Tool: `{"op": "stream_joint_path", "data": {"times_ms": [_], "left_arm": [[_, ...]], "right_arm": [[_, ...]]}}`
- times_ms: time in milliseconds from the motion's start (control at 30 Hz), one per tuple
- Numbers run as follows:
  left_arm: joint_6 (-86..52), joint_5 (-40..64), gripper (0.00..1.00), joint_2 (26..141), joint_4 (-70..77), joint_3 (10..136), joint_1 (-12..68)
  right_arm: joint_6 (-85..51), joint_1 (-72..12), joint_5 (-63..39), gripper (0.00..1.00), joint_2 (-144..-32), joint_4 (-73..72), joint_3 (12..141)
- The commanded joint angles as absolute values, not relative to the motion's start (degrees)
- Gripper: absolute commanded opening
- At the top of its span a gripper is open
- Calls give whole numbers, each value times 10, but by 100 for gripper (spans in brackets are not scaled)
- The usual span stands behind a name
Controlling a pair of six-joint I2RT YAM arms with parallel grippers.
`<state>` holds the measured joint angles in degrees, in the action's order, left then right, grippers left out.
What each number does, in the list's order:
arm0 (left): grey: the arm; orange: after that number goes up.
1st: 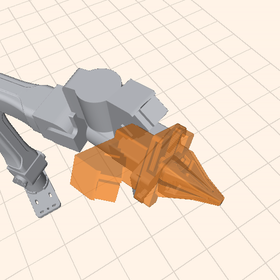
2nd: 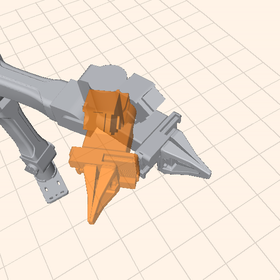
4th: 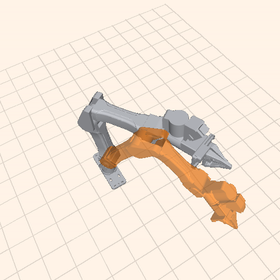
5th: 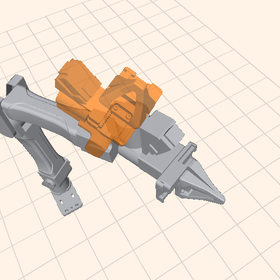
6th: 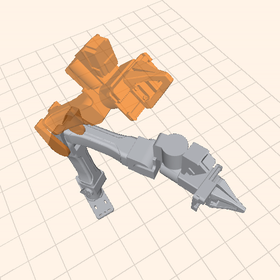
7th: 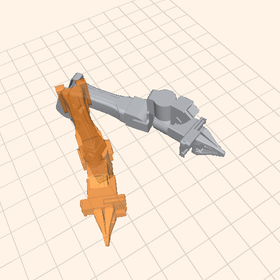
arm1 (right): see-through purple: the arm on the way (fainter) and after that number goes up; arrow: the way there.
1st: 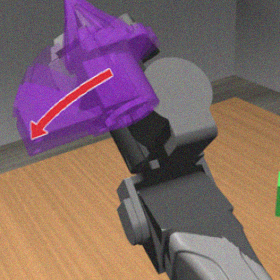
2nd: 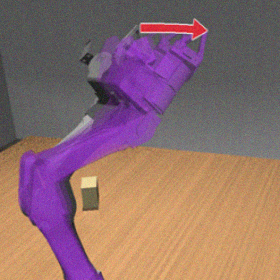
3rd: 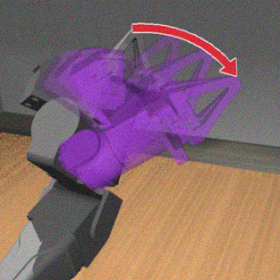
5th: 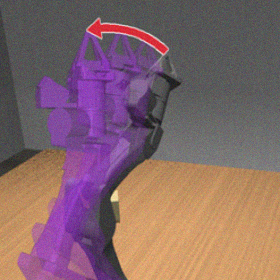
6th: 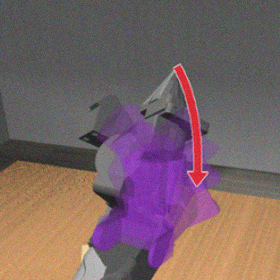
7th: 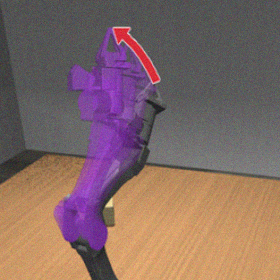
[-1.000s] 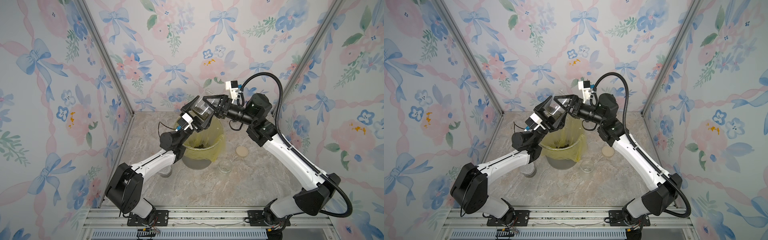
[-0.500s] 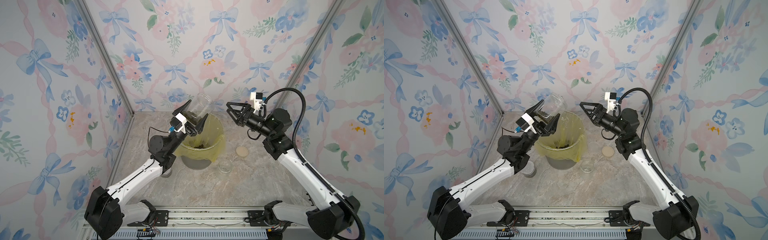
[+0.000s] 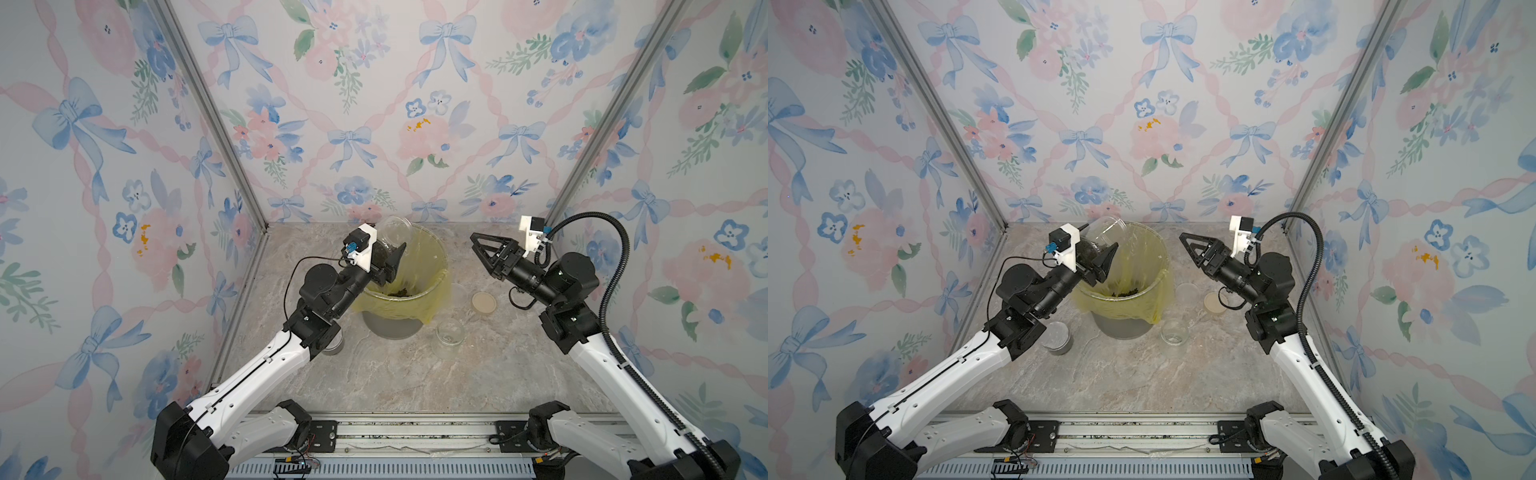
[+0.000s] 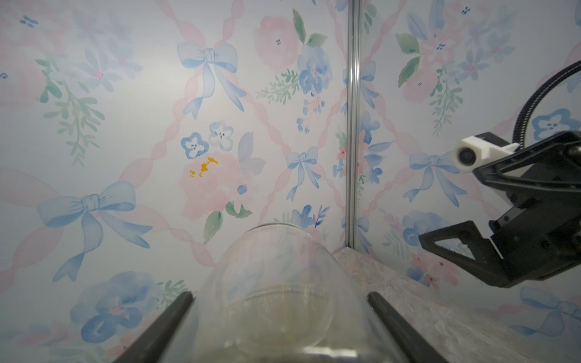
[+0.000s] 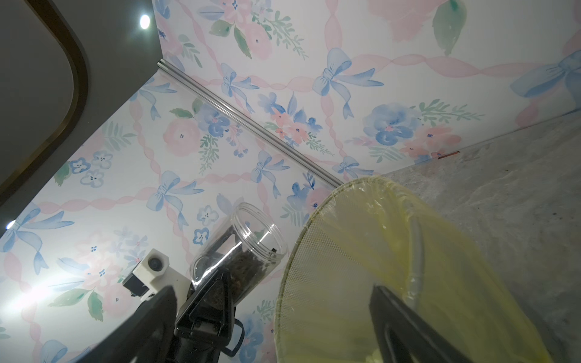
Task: Empty moldy tea leaves from jars
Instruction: Pour the moldy tea leaves from the jar into the trash bin.
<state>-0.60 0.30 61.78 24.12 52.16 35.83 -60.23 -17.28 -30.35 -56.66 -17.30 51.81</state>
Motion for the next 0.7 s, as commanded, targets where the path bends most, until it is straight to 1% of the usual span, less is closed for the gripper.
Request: {"op": "stream_joint_path", "data": {"times_ms": [0,100,267,400,667], "left_arm": [[-43,-13,64,615,106,563,358],[-53,-14,63,621,32,588,359],[-64,-6,63,631,-49,620,359],[-71,-10,62,656,-130,670,359],[-68,1,60,759,-330,831,358]], "right_arm": [[-565,-169,-286,96,-544,-157,494],[-558,-169,-284,97,-529,-153,470],[-542,-169,-284,97,-518,-144,446],[-527,-169,-285,97,-518,-135,439],[-499,-167,-287,97,-512,-119,432]]}}
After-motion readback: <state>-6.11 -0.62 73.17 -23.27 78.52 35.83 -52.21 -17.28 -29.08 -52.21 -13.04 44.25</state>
